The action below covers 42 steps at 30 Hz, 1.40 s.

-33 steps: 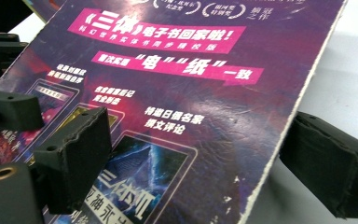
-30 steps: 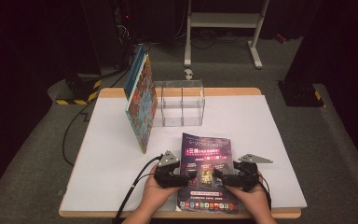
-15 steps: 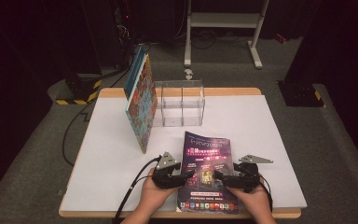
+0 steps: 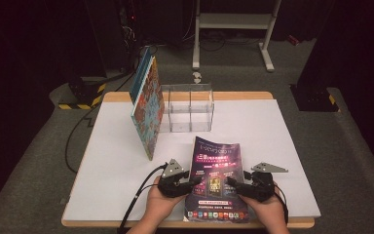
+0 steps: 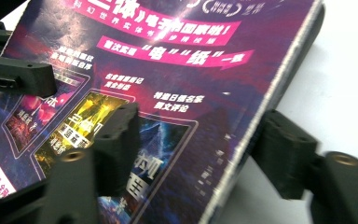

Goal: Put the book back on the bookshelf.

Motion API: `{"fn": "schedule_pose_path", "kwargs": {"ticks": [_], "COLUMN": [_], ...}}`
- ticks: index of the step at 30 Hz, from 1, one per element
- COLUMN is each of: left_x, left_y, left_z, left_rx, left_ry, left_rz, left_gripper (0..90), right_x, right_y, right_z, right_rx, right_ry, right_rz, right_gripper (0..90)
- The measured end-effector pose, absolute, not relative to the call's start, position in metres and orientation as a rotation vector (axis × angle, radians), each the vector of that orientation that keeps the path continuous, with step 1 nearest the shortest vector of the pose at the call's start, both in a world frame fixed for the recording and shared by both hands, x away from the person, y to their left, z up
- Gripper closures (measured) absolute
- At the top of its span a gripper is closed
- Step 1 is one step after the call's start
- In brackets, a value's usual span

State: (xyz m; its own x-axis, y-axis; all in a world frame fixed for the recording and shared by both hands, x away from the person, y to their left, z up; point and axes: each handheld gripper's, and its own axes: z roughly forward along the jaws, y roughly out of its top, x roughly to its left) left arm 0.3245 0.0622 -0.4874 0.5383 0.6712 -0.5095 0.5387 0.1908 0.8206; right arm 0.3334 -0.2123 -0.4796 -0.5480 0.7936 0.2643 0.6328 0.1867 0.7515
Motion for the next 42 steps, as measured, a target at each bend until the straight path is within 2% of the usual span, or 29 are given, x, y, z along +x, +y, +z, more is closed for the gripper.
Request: {"fn": "schedule_pose_path", "kwargs": {"ticks": [16, 30, 42], "left_x": [0.321, 0.321, 0.327], "left_y": [0.063, 0.071, 0.075], "left_z": [-0.481, -0.454, -0.435], "left_rx": [1.444, 1.39, 1.365], "left_ry": [1.085, 1.056, 1.043], "left_rz": [0.142, 0.187, 0.232], "left_gripper": [68.8, 75.5, 78.4], "right_x": [0.328, 0.325, 0.33], "right_y": [-0.213, -0.209, -0.204], "right_z": [-0.468, -0.444, -0.429], "right_rx": [1.317, 1.258, 1.221], "right_ry": [2.263, 2.209, 2.162], "right_rz": [1.311, 1.387, 1.441], "right_gripper": [65.5, 72.2, 74.1]}}
